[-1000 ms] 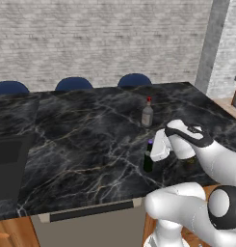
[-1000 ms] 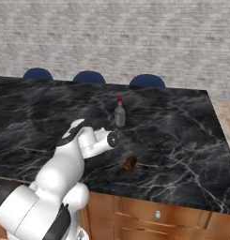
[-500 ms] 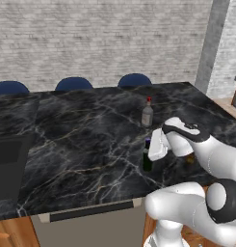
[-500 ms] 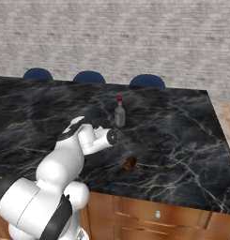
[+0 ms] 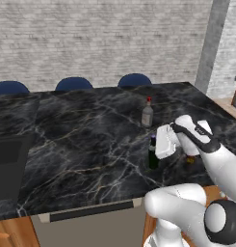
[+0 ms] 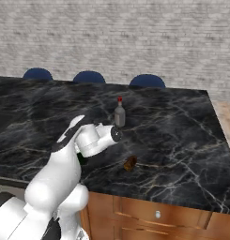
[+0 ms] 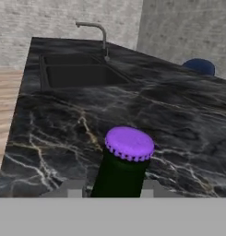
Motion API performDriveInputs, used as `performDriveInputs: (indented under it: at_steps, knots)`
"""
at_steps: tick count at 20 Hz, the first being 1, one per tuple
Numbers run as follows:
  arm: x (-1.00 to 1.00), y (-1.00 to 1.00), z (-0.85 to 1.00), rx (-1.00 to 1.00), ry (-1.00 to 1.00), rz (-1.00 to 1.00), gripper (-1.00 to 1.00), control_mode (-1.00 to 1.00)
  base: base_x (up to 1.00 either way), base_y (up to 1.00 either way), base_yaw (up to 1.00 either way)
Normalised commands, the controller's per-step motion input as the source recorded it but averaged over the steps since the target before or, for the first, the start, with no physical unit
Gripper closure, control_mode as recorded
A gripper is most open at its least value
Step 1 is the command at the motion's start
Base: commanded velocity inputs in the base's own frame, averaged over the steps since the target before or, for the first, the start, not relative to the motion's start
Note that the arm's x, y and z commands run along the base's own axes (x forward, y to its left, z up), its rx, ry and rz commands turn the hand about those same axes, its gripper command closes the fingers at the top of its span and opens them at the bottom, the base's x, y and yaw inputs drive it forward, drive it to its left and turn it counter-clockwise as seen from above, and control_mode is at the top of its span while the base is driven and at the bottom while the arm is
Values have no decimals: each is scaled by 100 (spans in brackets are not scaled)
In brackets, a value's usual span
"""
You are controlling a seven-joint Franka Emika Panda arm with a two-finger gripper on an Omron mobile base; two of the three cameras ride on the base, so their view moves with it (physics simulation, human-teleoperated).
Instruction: Place the beer and liquor on the top shelf of the fridge to keep them out of children's reach, and place the sweet potato on lower shelves for easy access.
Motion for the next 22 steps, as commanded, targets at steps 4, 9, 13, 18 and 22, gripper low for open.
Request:
performDriveInputs:
  at_steps: [4, 9, 13, 18, 22]
  knots:
    - [-47, -5, 100, -7, 11, -10, 100, -100, 0, 0, 0]
    - [-53, -1, 93, -17, 21, -44, 100, -100, 0, 0, 0]
    - [-52, -3, 76, -12, 12, -64, 100, -100, 0, 0, 0]
    - [-44, 0, 82, -12, 6, -58, 100, -100, 0, 0, 0]
    - [-40, 0, 80, -13, 0, -41, 100, -100, 0, 0, 0]
